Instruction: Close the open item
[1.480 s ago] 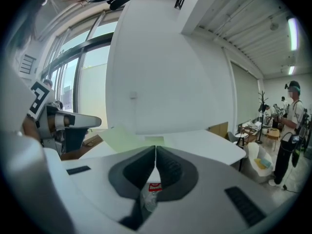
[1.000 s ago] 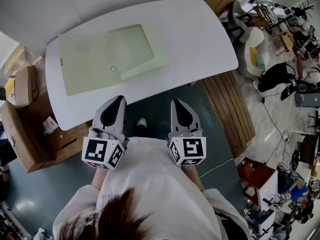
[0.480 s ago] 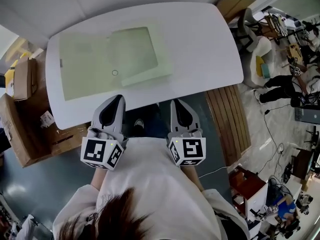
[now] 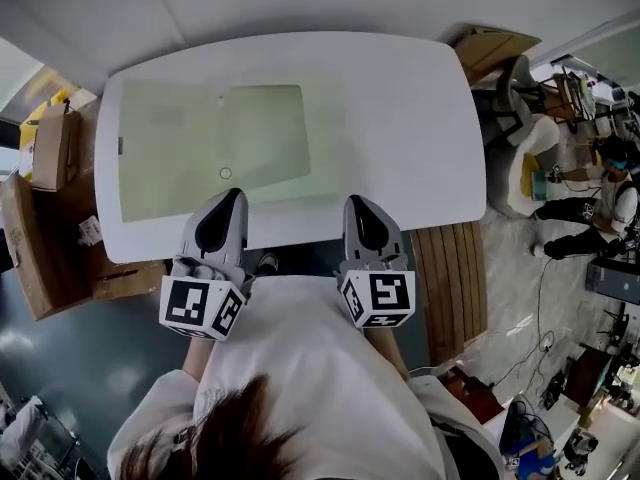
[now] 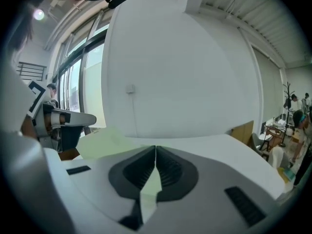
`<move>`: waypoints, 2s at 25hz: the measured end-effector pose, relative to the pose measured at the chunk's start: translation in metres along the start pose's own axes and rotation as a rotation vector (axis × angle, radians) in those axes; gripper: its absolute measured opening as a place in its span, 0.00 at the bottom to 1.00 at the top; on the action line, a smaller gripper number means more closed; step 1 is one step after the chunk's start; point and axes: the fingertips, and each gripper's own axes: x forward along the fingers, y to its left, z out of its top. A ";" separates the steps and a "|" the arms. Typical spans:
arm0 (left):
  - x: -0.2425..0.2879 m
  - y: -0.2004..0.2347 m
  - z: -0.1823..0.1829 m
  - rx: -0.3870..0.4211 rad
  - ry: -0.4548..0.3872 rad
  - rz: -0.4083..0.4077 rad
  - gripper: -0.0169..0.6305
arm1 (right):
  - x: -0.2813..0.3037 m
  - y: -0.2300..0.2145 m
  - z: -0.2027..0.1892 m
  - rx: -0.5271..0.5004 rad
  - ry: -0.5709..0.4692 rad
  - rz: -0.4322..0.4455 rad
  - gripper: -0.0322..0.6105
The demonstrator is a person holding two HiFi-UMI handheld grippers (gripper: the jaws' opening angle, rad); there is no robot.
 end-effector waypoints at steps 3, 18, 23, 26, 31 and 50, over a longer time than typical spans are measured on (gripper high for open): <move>0.008 0.005 0.003 0.002 -0.014 0.040 0.04 | 0.016 -0.008 0.006 -0.009 -0.007 0.036 0.07; 0.022 0.038 0.018 -0.027 -0.093 0.217 0.04 | 0.083 -0.009 0.029 -0.067 -0.023 0.205 0.07; 0.013 0.052 0.016 -0.042 -0.104 0.268 0.04 | 0.093 0.003 0.029 -0.084 -0.012 0.248 0.07; 0.001 0.067 0.015 -0.054 -0.108 0.312 0.04 | 0.098 0.010 0.030 -0.097 -0.002 0.261 0.07; -0.030 0.110 0.011 -0.058 -0.097 0.442 0.04 | 0.105 0.018 0.029 -0.107 0.020 0.263 0.07; -0.141 0.257 -0.086 -0.457 0.031 0.707 0.28 | 0.117 0.082 0.035 -0.119 0.056 0.313 0.07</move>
